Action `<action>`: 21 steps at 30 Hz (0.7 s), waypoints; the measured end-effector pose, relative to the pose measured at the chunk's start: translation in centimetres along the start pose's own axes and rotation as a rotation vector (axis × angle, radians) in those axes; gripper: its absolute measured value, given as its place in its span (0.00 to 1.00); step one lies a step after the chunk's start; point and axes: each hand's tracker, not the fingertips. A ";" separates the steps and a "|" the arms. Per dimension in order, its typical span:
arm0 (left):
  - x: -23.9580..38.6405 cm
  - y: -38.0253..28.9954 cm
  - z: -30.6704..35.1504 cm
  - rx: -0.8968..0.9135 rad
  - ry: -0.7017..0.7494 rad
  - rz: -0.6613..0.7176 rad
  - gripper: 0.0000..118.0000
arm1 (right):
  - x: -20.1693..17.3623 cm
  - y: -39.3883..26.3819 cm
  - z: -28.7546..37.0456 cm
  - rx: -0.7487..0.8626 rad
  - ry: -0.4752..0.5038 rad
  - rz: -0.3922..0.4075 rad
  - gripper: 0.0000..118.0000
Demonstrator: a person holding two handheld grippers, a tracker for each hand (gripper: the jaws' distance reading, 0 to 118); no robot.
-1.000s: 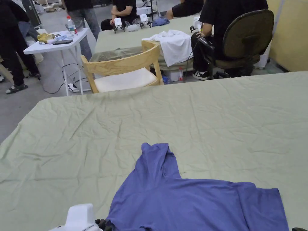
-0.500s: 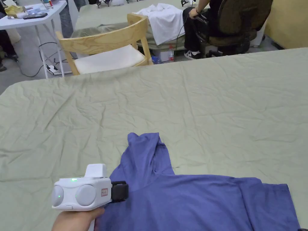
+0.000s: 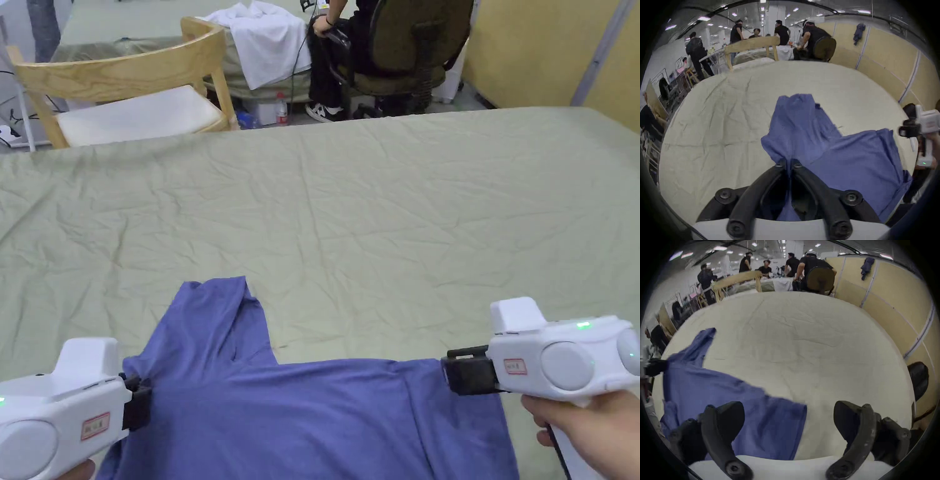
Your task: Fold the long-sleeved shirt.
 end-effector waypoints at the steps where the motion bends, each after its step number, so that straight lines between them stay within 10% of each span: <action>1: -0.1 0.1 0.5 0.008 -0.006 0.003 0.02 | 0.3 0.5 -0.9 -0.029 0.004 -0.010 0.96; 3: -0.3 0.2 0.7 0.017 -0.018 0.023 0.02 | 0.6 0.8 -3.0 -0.109 -0.012 -0.045 0.88; 5: -0.6 0.3 1.2 0.019 -0.032 0.046 0.02 | 0.0 0.6 -4.6 -0.232 0.012 -0.055 0.49; 7: -0.3 0.4 1.6 0.019 -0.034 0.062 0.02 | -0.2 -0.1 -5.1 -0.277 0.033 -0.058 0.42; 8: -0.4 0.3 2.0 0.022 -0.035 0.069 0.02 | -0.7 -0.3 -3.8 -0.214 0.006 -0.056 0.11; 9: -0.5 0.2 2.3 0.027 -0.034 0.076 0.02 | -0.8 -0.2 -3.1 -0.214 0.012 -0.049 0.05; 21: -0.3 -1.2 17.0 0.244 -0.083 0.215 0.02 | -0.9 -6.3 19.5 0.318 0.050 -0.099 0.05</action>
